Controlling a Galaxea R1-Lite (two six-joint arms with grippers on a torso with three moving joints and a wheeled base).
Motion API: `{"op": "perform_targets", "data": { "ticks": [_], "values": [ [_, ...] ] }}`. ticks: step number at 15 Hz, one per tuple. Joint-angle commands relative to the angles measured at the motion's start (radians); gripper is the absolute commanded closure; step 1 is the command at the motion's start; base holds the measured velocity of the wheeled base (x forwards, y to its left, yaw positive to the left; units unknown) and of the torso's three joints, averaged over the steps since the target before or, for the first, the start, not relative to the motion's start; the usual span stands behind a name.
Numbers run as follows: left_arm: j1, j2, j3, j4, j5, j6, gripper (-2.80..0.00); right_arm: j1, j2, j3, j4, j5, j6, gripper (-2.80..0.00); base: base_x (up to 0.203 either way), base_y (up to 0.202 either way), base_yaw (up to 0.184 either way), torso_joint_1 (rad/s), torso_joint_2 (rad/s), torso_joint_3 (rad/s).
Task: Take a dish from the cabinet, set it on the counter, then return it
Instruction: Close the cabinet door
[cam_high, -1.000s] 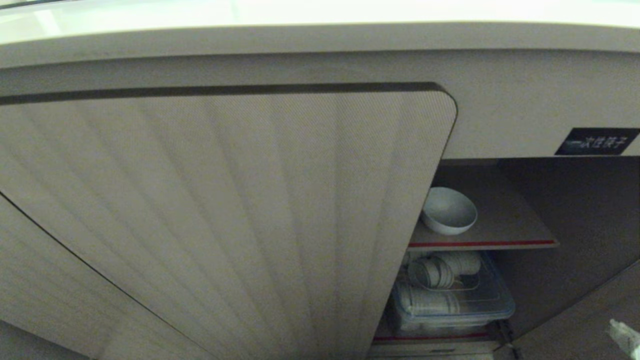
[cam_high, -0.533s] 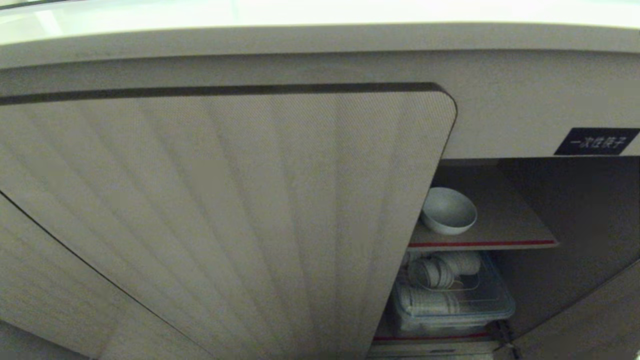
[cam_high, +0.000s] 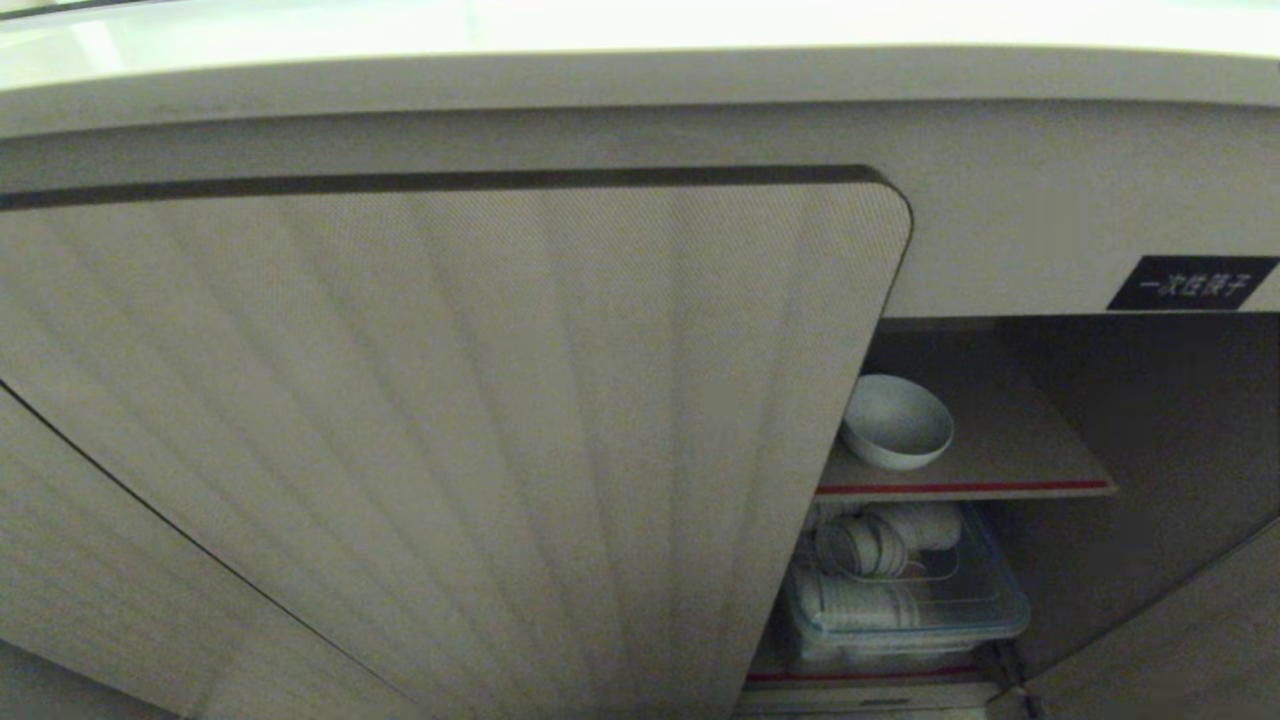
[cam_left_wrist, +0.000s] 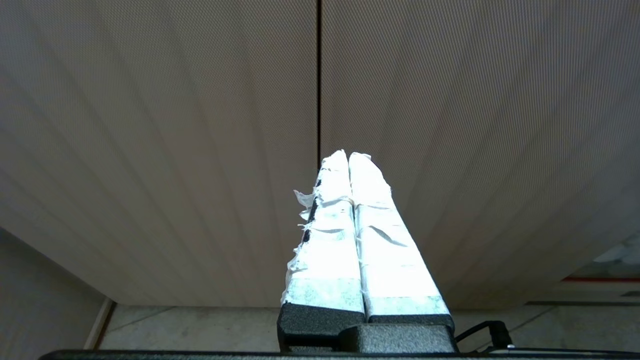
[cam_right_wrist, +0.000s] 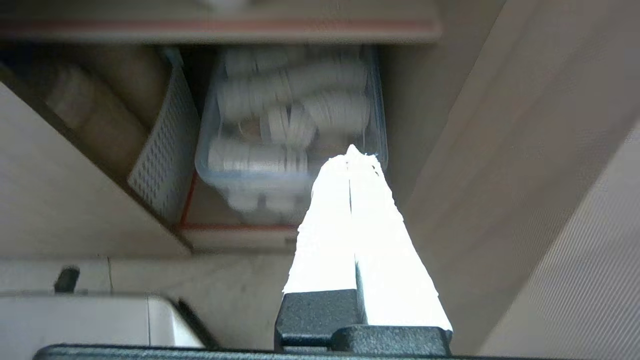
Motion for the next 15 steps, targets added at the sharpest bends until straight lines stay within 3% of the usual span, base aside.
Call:
{"op": "perform_targets", "data": {
  "ticks": [1,15],
  "values": [
    [0.000,0.000,0.000,-0.001,0.000,-0.001,0.00,-0.001,-0.096,-0.005,0.018,0.002,0.000,0.00,0.000,0.000,0.000,0.000,0.00,0.000],
    [0.000,0.000,0.001,-0.001,0.000,-0.001,0.00,-0.003,-0.113,-0.002,0.013,0.001,-0.004,0.00,0.000,0.000,0.000,0.000,0.00,0.000]
  ]
}}
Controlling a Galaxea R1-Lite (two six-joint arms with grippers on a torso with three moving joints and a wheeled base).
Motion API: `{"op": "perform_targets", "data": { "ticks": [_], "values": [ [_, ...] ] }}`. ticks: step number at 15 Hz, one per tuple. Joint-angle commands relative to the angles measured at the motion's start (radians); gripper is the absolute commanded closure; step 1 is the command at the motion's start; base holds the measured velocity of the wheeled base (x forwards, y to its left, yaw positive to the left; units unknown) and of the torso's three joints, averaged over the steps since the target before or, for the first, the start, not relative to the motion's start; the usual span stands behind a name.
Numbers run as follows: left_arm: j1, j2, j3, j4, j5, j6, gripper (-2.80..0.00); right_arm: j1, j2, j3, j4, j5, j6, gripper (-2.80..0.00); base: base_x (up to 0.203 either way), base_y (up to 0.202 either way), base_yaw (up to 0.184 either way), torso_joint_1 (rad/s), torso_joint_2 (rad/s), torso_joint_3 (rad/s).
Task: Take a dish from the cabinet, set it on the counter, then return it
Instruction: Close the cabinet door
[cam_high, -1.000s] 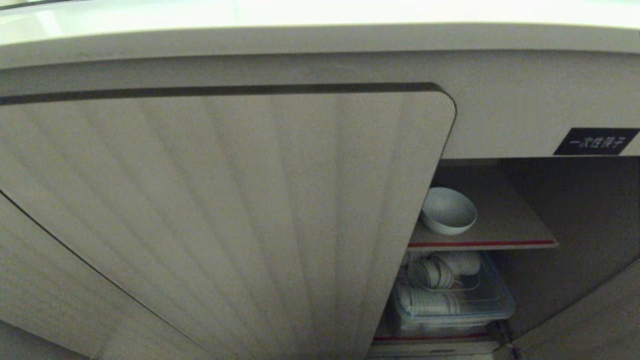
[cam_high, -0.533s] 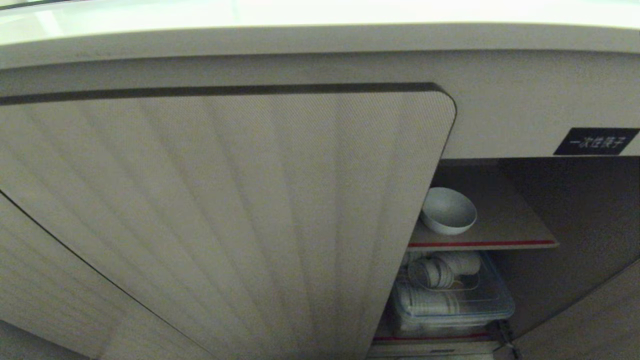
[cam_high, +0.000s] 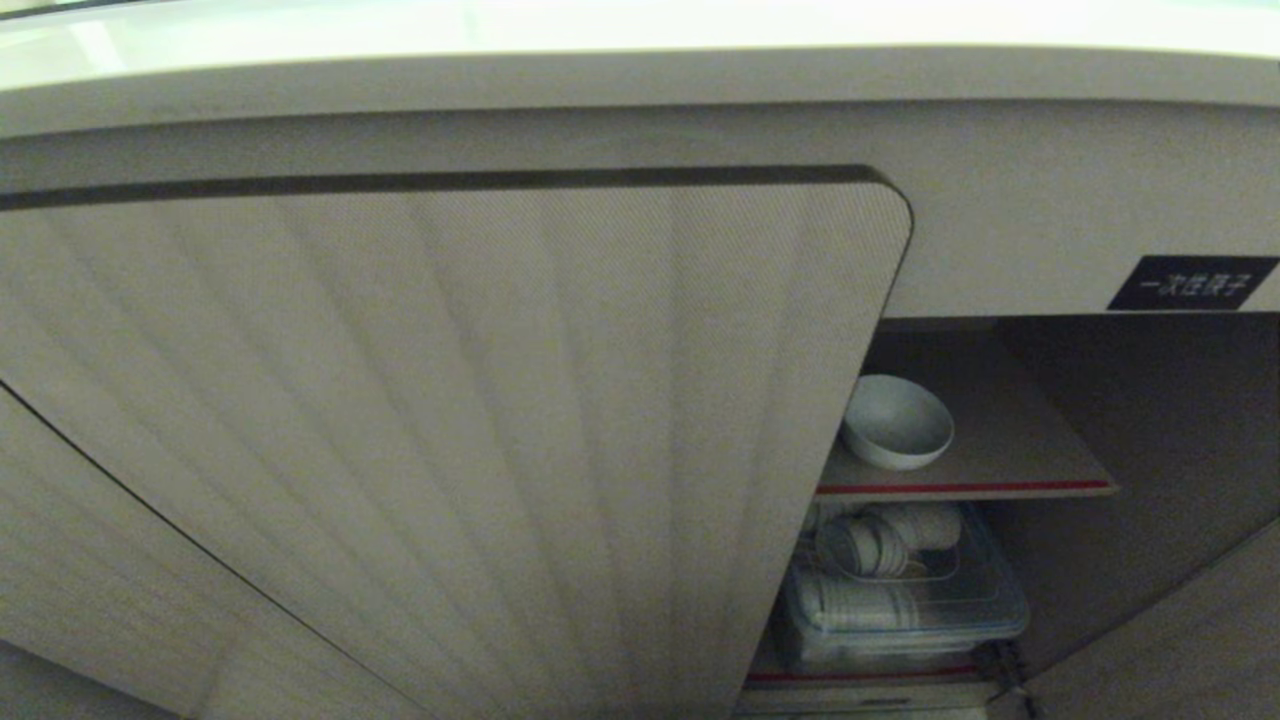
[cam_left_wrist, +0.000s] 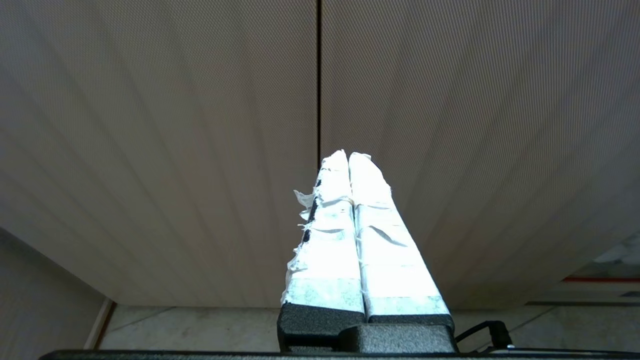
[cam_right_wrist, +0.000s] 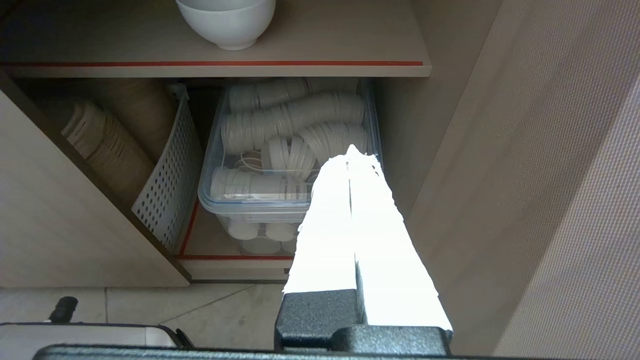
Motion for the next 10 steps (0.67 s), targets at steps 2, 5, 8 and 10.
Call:
{"op": "perform_targets", "data": {
  "ticks": [2,5,8,10],
  "values": [
    [0.000,0.000,0.000,0.000,0.001,0.000,0.00,0.000,0.001,0.002,0.001,-0.001,-0.005,0.00,0.000,0.000,0.000,0.000,0.00,0.000],
    [0.000,0.000,0.000,0.000,0.001,-0.001,0.00,0.000,0.001,0.002,-0.001,-0.002,-0.008,0.00,0.000,0.000,0.000,0.000,0.00,0.000],
    [0.000,0.000,0.000,0.001,0.001,-0.001,0.00,0.000,0.001,0.007,-0.018,-0.005,-0.009,0.00,0.000,0.000,0.000,0.000,0.00,0.000],
    [0.000,0.000,0.000,0.000,0.001,0.000,0.00,0.000,0.001,0.008,-0.021,-0.005,-0.009,0.00,0.000,0.000,0.000,0.000,0.00,0.000]
  ]
}}
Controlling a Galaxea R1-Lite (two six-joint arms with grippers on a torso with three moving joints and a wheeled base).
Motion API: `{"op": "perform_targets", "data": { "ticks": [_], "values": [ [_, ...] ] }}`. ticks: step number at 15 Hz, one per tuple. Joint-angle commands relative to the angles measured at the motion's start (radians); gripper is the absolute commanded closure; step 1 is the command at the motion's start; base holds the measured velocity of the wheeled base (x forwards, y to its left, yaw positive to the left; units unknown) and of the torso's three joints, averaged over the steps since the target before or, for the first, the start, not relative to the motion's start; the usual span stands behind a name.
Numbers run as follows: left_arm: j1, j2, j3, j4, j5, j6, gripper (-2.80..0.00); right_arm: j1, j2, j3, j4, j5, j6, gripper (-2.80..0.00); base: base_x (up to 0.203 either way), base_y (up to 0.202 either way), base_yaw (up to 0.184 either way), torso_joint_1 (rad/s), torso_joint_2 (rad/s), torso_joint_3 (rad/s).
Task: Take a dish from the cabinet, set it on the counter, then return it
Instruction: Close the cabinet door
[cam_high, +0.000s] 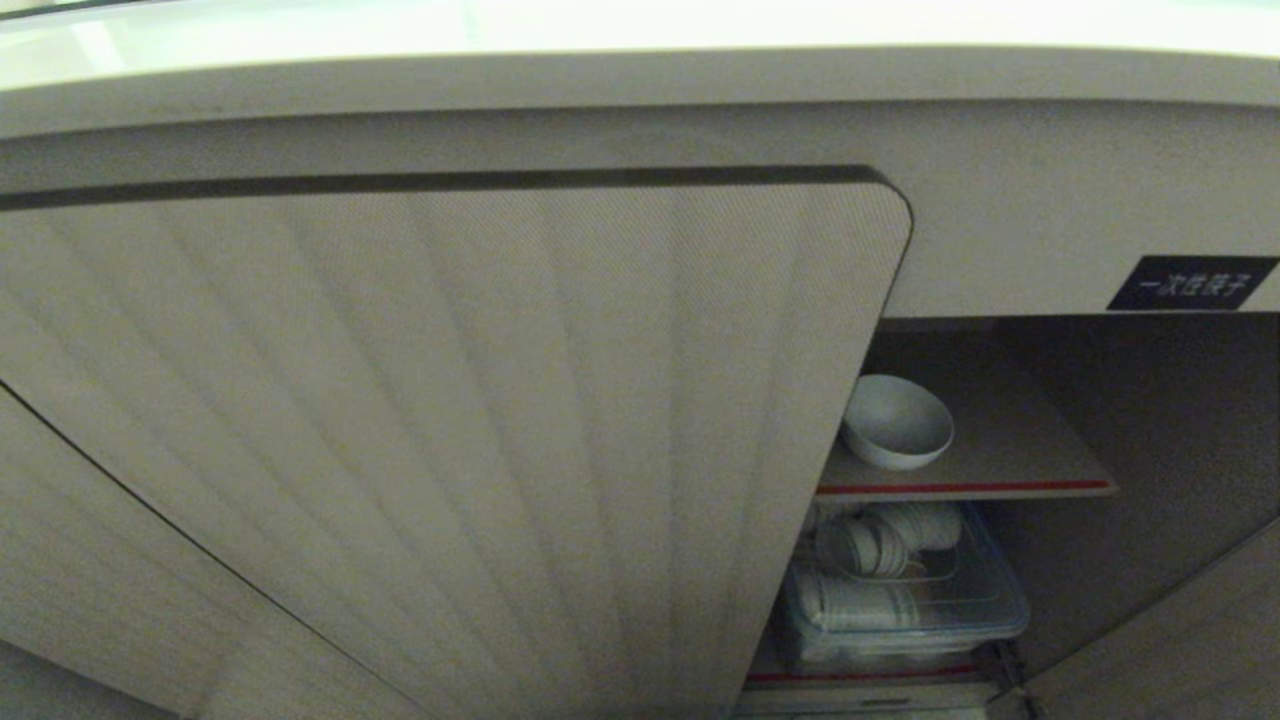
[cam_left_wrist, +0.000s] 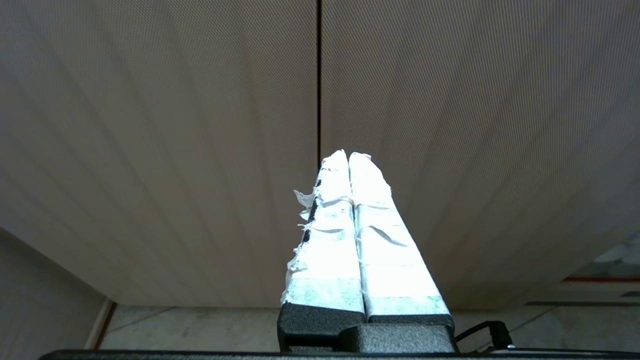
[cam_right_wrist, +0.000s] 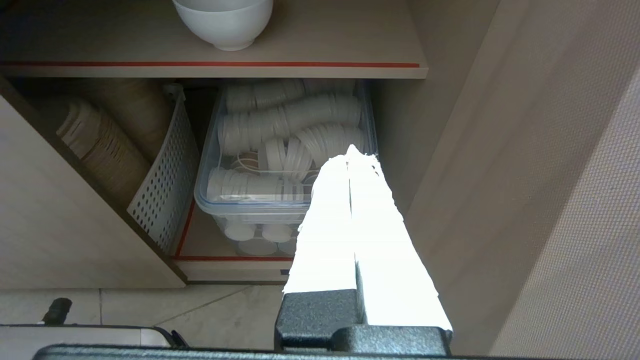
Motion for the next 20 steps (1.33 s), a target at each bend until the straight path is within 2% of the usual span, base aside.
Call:
{"op": "perform_targets", "data": {
  "ticks": [1,20],
  "values": [
    [0.000,0.000,0.000,-0.001,0.000,0.000,0.00,0.001,0.001,0.001,-0.008,0.000,0.000,0.00,0.000,0.000,0.000,0.000,0.00,0.000],
    [0.000,0.000,0.000,-0.001,0.002,-0.002,0.00,0.001,0.001,0.001,-0.010,0.003,0.013,0.00,0.000,0.000,0.000,0.000,0.00,0.000]
  ]
}}
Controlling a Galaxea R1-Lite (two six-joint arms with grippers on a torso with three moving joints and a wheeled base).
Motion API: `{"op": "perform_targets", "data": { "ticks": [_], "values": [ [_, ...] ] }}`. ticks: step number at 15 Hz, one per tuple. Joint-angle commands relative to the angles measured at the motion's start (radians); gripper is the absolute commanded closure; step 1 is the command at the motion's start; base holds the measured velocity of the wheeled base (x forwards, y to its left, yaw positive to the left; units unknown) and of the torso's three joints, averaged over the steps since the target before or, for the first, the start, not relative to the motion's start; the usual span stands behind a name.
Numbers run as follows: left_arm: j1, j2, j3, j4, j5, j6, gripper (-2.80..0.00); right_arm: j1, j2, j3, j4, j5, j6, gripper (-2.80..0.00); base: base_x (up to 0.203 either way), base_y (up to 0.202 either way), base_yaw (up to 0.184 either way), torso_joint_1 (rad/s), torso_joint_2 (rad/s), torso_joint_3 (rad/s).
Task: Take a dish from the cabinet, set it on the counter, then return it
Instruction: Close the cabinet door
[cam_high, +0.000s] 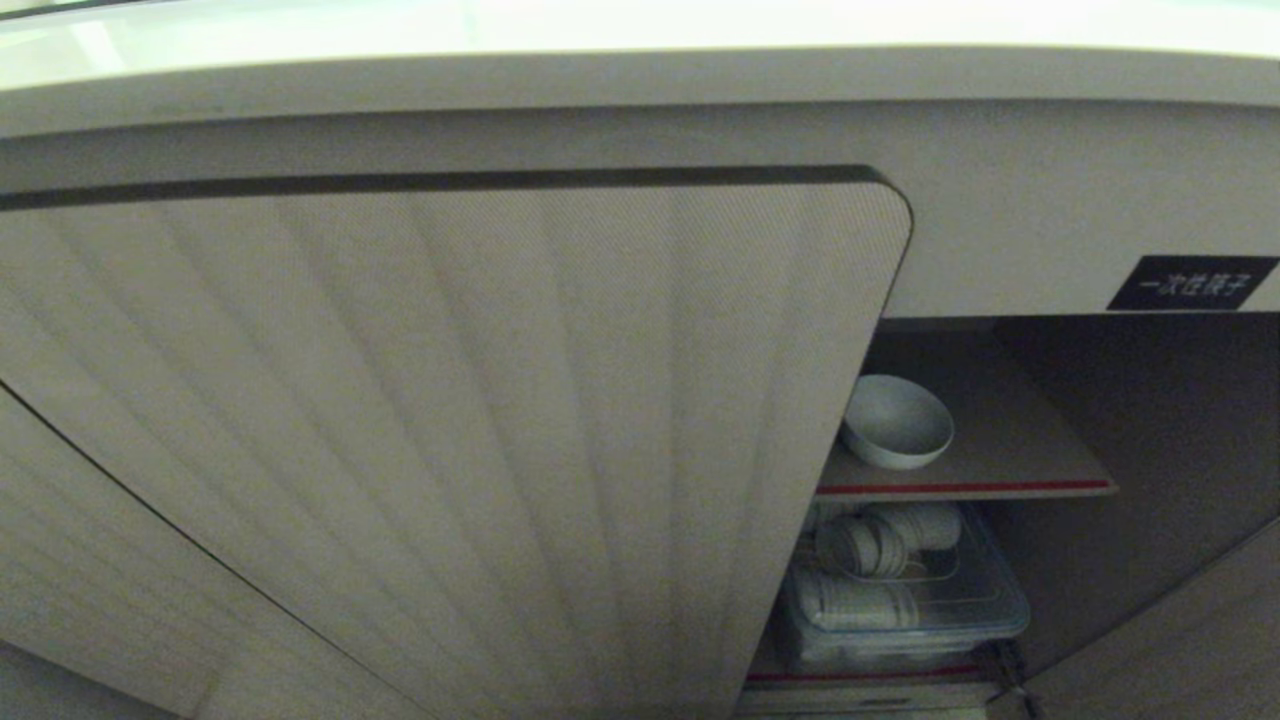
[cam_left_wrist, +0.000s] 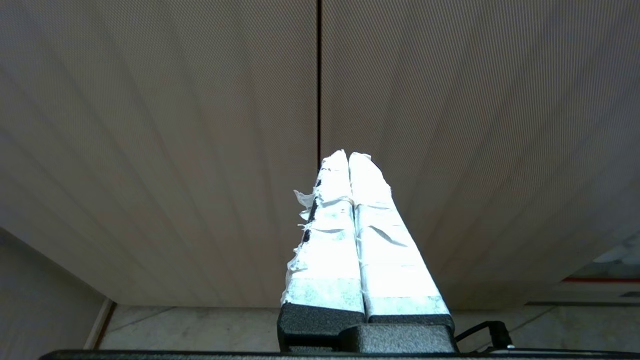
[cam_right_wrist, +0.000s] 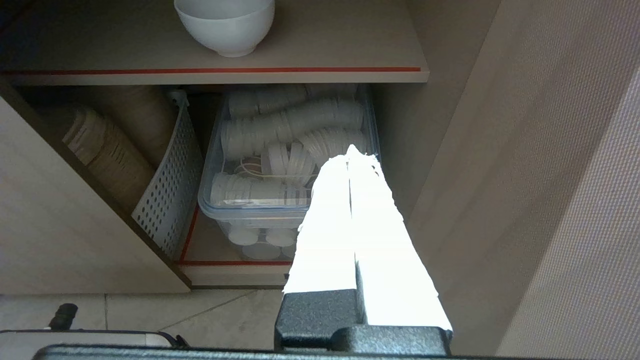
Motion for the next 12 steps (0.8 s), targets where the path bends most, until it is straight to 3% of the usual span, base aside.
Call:
{"op": "perform_targets", "data": {
  "ticks": [1,12],
  "values": [
    [0.000,0.000,0.000,0.000,0.000,-0.001,0.00,0.000,0.001,0.000,-0.001,0.001,0.001,0.00,0.000,0.000,0.000,0.000,0.00,0.000],
    [0.000,0.000,0.000,0.000,0.000,-0.001,0.00,0.000,0.001,0.000,-0.001,0.003,0.000,0.00,0.000,0.000,0.000,0.000,0.00,0.000]
  ]
}}
